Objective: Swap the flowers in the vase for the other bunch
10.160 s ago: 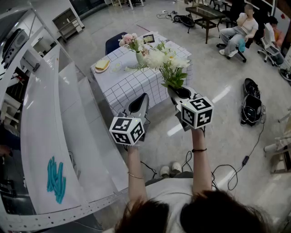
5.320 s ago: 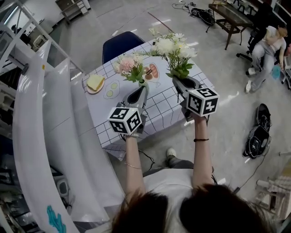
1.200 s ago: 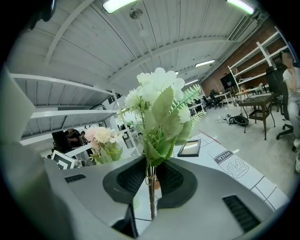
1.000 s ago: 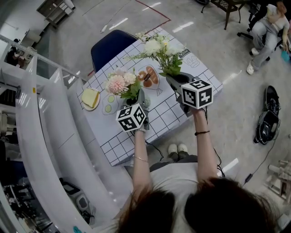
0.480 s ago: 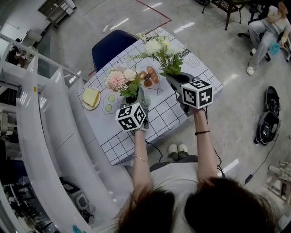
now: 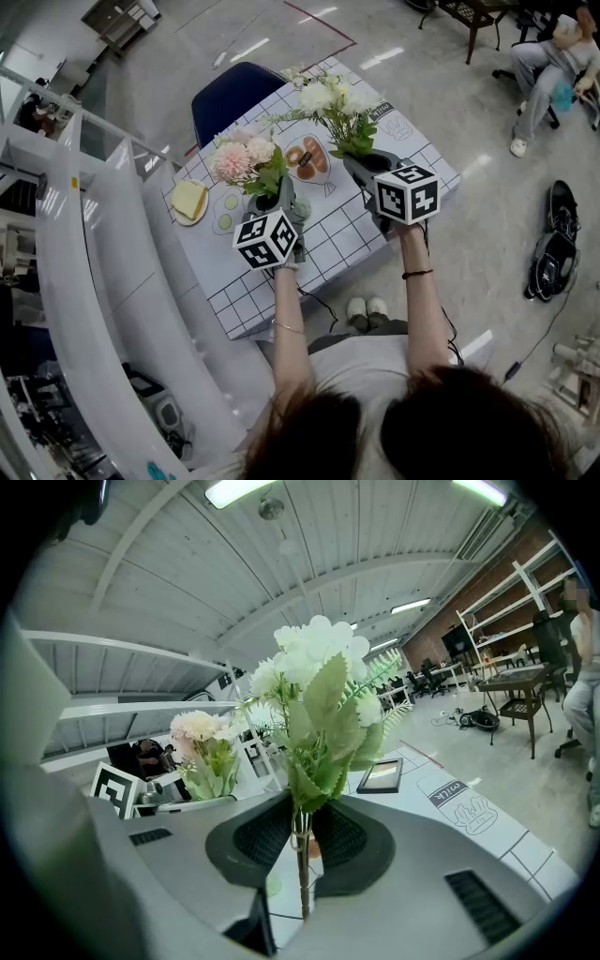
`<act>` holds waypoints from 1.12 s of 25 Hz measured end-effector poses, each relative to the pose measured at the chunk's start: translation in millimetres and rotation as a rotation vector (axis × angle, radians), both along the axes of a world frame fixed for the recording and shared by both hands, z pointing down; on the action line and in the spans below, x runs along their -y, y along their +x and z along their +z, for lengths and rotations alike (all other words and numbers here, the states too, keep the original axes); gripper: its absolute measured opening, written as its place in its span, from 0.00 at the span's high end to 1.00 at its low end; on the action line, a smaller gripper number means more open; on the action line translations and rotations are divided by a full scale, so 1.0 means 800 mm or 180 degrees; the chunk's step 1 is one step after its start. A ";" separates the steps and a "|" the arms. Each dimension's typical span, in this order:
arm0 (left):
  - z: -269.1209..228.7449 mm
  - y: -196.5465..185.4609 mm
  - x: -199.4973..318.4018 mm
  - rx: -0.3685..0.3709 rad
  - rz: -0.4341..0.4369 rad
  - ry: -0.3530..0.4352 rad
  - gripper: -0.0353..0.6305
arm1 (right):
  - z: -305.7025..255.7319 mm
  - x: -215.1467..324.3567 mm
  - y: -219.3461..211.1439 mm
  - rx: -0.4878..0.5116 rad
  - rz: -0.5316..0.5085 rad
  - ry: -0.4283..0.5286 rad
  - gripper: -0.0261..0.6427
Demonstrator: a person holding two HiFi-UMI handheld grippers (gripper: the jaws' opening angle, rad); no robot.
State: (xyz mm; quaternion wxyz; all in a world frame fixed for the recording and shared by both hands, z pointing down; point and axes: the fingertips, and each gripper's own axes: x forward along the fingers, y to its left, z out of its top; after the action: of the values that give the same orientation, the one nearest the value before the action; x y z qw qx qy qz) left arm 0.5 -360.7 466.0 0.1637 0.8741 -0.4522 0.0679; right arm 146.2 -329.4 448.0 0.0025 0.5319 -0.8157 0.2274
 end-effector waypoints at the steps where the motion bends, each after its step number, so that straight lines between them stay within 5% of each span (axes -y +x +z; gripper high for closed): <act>1: -0.002 0.000 0.000 -0.0005 0.0001 0.0010 0.83 | 0.000 0.000 0.000 0.0000 -0.0002 0.0003 0.86; 28: -0.082 -0.014 -0.017 -0.0093 0.0061 0.0358 0.83 | -0.010 -0.010 -0.004 -0.0004 -0.0016 0.0017 0.86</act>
State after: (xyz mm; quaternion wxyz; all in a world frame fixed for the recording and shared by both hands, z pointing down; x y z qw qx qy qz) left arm -10.5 -347.3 400.6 0.1203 0.8871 -0.4445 0.0312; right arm 142.7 -321.0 440.0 0.0022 0.5299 -0.8176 0.2250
